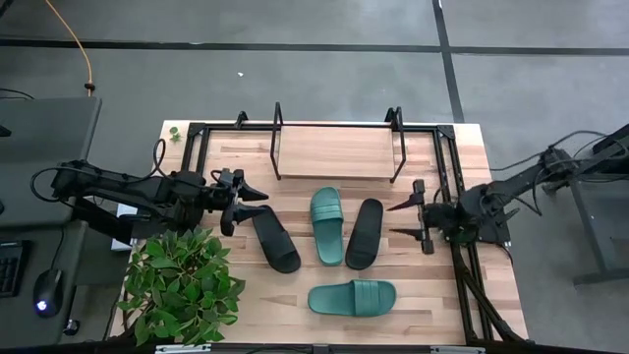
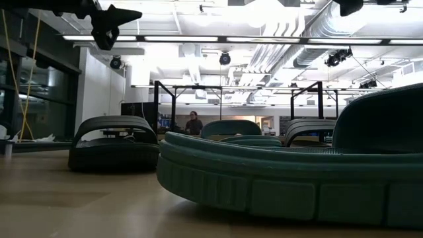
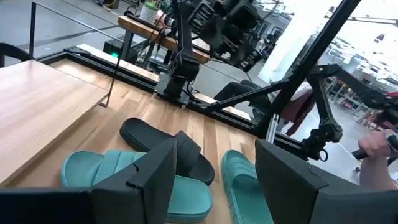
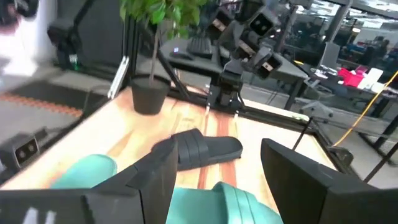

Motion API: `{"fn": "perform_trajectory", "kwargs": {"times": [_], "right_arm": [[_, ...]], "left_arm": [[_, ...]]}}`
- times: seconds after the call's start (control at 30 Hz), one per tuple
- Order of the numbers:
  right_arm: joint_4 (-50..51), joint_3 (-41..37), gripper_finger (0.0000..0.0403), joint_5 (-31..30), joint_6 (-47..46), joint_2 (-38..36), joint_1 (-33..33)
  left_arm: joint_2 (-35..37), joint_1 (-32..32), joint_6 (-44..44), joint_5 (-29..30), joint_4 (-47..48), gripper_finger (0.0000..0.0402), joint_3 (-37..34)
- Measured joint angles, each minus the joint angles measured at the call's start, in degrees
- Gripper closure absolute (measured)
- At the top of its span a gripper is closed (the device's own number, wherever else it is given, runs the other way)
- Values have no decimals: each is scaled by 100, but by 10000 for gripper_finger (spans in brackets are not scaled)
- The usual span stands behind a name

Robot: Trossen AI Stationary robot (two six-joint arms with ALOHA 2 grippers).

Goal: Pick and place slides into the shelf
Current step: Put the bottom green slides on the shelf

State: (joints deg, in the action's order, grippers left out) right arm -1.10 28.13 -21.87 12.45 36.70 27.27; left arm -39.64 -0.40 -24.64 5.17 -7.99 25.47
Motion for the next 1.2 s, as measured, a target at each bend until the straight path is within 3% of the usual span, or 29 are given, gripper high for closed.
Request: {"fn": "perform_trajectory", "kwargs": {"times": [0.37,0.73,1.2], "right_arm": [[2,922,180,-1652,866,1538,1185],[-28,1201,180,-3345,1310,2485,1945],[-3,1193,180,-3374,92,3406,2502]], "left_arm": [[0,0,-282,-4,-188,202,0],[0,0,-280,-95,-221,202,0],[0,0,-267,-111,-240,202,0]]}}
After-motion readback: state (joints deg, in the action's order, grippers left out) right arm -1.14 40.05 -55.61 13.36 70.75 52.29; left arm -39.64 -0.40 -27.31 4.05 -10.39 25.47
